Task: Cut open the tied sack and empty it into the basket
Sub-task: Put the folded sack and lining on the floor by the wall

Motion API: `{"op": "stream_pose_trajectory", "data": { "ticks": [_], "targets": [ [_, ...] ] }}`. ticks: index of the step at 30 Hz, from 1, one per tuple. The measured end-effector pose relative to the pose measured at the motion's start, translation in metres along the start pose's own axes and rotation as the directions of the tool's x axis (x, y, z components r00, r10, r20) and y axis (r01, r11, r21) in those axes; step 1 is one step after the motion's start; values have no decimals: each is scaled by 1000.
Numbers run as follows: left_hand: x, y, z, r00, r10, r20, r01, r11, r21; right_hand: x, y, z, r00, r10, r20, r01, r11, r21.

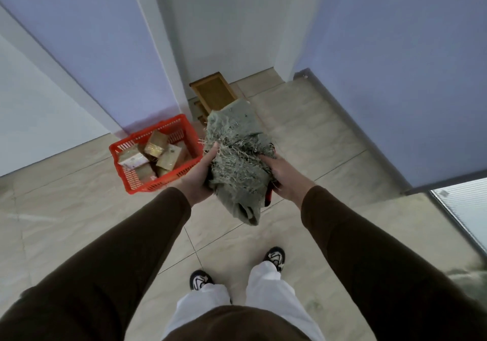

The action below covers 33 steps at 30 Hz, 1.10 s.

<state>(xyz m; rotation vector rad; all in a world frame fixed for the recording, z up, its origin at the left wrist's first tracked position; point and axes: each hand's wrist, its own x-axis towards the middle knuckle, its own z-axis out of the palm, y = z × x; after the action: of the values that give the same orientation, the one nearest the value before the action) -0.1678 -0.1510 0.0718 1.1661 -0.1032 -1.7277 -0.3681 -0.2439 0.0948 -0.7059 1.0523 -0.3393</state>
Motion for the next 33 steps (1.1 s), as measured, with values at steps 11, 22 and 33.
{"op": "stream_pose_trajectory", "data": {
  "ticks": [11,22,33],
  "targets": [
    [122,-33,162,993,-107,55,105,994,38,-3,-75,-184,993,-61,-102,60,998,-19],
    [250,-23,264,964,-180,-196,169,983,-70,32,-113,-300,927,-124,-353,90,990,-112],
    [363,-34,360,963,-141,-230,110,983,-144,107,-124,-367,752,24,-659,286,888,360]
  ]
}}
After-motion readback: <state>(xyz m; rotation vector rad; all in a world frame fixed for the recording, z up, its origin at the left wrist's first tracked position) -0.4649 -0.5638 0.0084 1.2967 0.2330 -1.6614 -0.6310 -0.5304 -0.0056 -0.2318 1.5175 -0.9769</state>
